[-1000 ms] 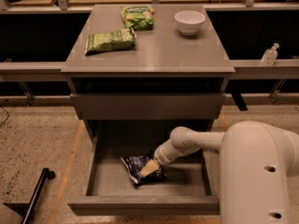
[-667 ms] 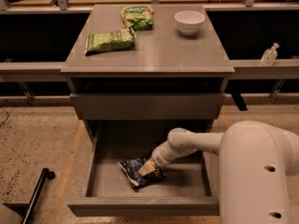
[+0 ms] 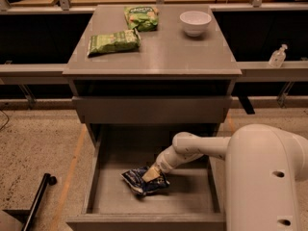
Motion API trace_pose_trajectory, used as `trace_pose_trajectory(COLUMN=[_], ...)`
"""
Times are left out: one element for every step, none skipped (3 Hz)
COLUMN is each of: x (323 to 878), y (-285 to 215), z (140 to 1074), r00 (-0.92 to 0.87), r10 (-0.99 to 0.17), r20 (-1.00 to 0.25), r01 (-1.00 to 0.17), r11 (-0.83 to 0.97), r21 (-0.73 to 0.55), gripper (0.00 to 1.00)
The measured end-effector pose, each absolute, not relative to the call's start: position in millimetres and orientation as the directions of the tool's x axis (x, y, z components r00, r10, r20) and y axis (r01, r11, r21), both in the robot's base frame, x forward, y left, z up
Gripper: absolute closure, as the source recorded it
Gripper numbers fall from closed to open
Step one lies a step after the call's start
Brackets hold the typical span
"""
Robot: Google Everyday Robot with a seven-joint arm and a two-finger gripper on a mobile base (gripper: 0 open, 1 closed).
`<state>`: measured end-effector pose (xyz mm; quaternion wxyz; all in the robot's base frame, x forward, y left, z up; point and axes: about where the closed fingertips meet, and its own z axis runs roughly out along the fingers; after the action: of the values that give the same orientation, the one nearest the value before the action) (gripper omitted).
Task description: Pick blue chip bag from middle drawer and place on counter
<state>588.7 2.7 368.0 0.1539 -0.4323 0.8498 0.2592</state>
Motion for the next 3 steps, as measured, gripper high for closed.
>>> trace_pose_trajectory(x=[579, 557, 533], y=[6, 6, 0], z=[409, 488, 550], r00=[-0.526, -0.424, -0.352], r10=[-0.647, -0.638, -0.622], r20=[-0.552, -0.643, -0.699], r01=[-0.845, -0.891, -0.917], r11=[0.468, 0.421, 0.378], r21=[0.258, 0.17, 0.126], gripper=[1.0, 1.0, 1.0])
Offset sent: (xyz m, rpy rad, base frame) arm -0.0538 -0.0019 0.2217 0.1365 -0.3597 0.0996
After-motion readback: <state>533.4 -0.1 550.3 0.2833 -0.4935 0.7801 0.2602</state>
